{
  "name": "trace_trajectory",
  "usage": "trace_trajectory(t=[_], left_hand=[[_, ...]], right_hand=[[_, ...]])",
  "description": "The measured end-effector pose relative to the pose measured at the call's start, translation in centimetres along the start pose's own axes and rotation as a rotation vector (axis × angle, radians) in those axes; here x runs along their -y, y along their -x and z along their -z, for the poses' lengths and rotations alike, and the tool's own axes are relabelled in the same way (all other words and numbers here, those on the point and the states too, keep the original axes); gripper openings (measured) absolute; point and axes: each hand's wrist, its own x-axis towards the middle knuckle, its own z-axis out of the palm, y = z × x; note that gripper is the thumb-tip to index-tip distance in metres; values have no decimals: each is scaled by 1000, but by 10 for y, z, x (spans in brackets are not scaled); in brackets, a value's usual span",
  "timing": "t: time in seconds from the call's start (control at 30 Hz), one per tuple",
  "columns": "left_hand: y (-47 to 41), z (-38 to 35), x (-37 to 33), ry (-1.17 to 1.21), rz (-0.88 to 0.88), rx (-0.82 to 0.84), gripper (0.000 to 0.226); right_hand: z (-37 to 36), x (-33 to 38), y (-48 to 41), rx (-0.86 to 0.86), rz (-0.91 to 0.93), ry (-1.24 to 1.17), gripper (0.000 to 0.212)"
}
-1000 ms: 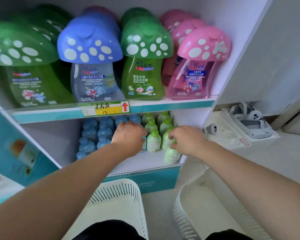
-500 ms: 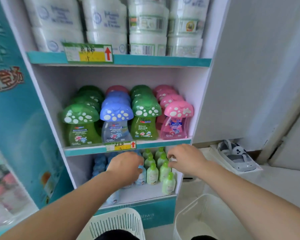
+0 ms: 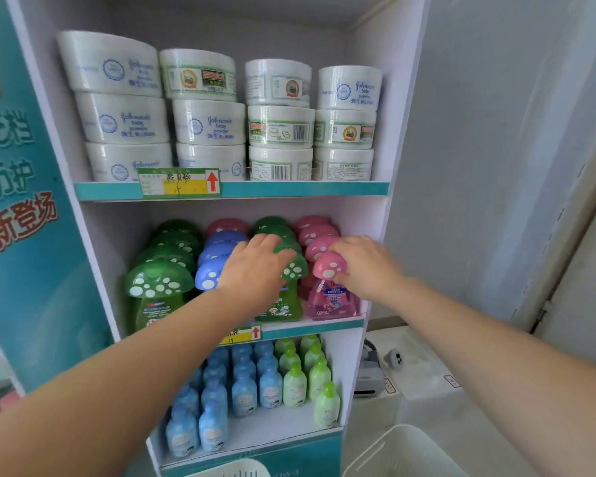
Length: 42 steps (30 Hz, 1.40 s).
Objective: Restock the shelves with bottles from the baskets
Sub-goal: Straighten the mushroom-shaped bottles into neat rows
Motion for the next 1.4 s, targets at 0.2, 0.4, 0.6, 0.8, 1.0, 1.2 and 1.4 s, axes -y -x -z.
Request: trace_trajectory(t=[0.2, 0.4, 0.6, 0.8, 1.0, 1.2, 1.4], left_hand=[[-28, -5, 10, -109, 58, 70, 46], [-38, -11, 8, -30, 93, 109, 55], [-48, -13, 10, -91, 72, 176, 59], [-53, -7, 10, -51, 85, 235, 62], [-56, -7, 8, -82, 48, 267, 65], [-56, -7, 8, -83, 34, 271, 66], [-58, 4, 27, 392, 229, 149, 48]], right_hand=[[-2, -6, -21, 112, 14, 42, 48], [-4, -9, -27, 112, 90, 133, 59], [-5, -12, -29, 132, 150, 191, 59], [-6, -15, -31, 170, 201, 267, 57], [-4, -14, -36, 184, 223, 307, 57], [-4, -12, -34, 192, 211, 308, 59], [6, -15, -47, 204, 72, 37, 36]])
